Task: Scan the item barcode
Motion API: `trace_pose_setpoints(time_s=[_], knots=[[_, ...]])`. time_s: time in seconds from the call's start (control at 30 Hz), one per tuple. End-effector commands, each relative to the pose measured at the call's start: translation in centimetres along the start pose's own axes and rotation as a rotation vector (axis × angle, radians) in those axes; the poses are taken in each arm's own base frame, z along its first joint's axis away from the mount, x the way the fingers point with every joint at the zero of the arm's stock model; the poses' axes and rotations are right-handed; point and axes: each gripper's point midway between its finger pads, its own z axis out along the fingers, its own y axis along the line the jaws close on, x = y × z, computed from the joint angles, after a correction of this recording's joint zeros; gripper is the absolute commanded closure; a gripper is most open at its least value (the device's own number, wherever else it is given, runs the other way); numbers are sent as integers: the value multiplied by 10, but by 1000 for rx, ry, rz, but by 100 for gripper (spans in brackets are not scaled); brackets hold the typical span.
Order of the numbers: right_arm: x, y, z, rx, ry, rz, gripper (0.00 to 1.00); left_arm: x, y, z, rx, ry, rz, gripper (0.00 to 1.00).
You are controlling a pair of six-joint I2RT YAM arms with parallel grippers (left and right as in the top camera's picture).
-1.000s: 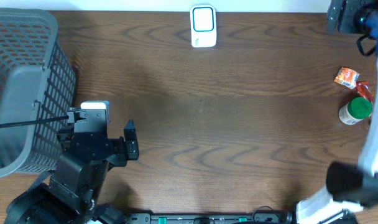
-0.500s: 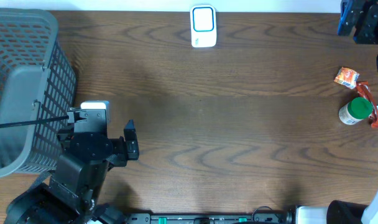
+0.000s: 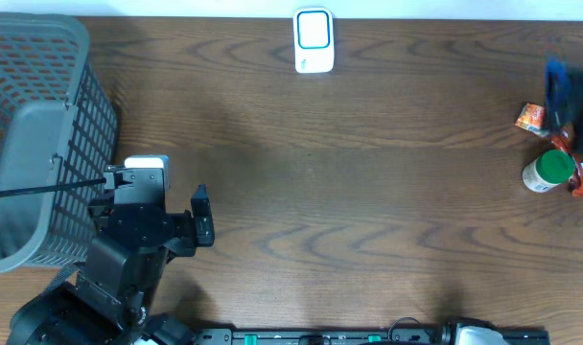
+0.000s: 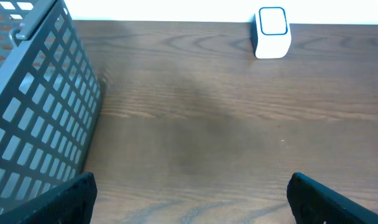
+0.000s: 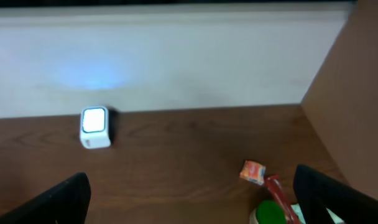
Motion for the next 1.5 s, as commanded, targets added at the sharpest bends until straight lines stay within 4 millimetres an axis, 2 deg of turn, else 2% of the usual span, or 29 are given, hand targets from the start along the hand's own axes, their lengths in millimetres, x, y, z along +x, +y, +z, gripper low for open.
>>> trace_pose_setpoints(time_s=[0.0, 0.17, 0.33, 0.53, 0.7, 0.83, 0.97, 1.2, 1.47], knots=[[4, 5, -46, -11, -64, 7, 1, -2, 3, -1, -13, -8, -7, 2], [30, 13, -102, -42, -92, 19, 1, -2, 3, -1, -13, -8, -7, 2], [47, 16, -147, -47, -158, 12, 1, -2, 3, -1, -13, -8, -7, 2], [81, 18, -186, -46, -211, 9, 1, -2, 3, -1, -13, -8, -7, 2], [118, 16, -199, -30, -219, 9, 1, -2, 3, -1, -13, -8, -7, 2], [141, 16, -199, -28, -218, 10, 1, -2, 3, -1, -13, -8, -7, 2], [154, 16, -188, -34, -230, 8, 1, -2, 3, -1, -13, -8, -7, 2], [164, 18, -152, -78, -305, -4, 1, -2, 3, -1, -13, -8, -7, 2], [172, 19, -95, -86, -370, -7, 1, -2, 3, -1, -13, -8, -7, 2]])
